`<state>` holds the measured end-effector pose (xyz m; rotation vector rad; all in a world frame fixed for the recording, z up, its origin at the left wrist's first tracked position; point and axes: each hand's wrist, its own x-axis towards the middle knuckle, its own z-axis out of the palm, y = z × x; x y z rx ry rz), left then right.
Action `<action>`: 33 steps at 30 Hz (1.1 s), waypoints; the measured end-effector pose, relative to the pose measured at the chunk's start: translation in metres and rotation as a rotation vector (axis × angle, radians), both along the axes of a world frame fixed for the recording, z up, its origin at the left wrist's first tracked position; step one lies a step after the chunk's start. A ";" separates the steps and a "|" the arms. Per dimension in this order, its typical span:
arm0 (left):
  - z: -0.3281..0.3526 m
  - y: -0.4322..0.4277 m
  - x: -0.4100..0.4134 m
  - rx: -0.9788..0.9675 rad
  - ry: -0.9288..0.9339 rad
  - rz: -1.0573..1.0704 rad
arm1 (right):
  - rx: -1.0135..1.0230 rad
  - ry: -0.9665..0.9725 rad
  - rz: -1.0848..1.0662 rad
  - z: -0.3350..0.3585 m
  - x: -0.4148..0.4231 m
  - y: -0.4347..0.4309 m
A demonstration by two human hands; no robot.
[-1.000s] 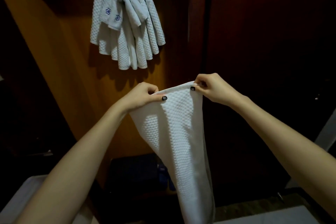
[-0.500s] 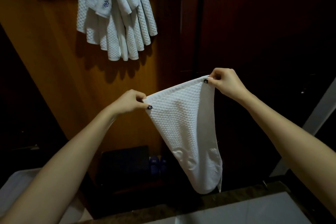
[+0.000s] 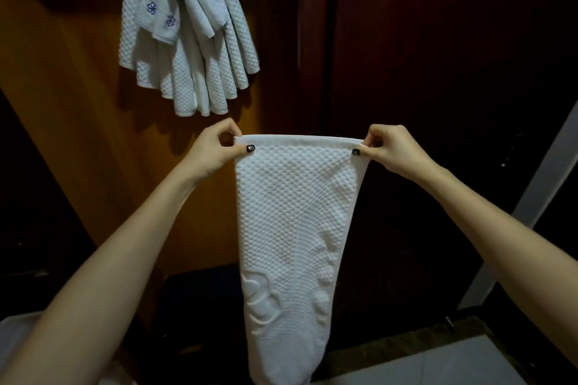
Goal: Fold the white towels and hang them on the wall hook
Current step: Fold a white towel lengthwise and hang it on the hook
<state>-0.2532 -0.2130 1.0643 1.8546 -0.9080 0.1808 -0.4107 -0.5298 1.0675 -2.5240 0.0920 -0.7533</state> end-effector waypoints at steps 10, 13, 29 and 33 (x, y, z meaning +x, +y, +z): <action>-0.008 0.009 -0.019 -0.087 -0.190 0.390 | -0.091 0.098 0.010 0.006 0.020 0.026; -0.019 0.003 -0.023 0.040 -0.289 0.540 | -0.109 0.153 -0.035 -0.005 0.026 0.041; -0.021 -0.028 -0.043 -0.157 0.130 0.259 | 0.653 0.196 0.501 -0.013 -0.002 0.109; -0.009 -0.023 -0.053 -0.181 0.152 0.147 | 0.442 0.261 0.505 0.008 0.000 0.116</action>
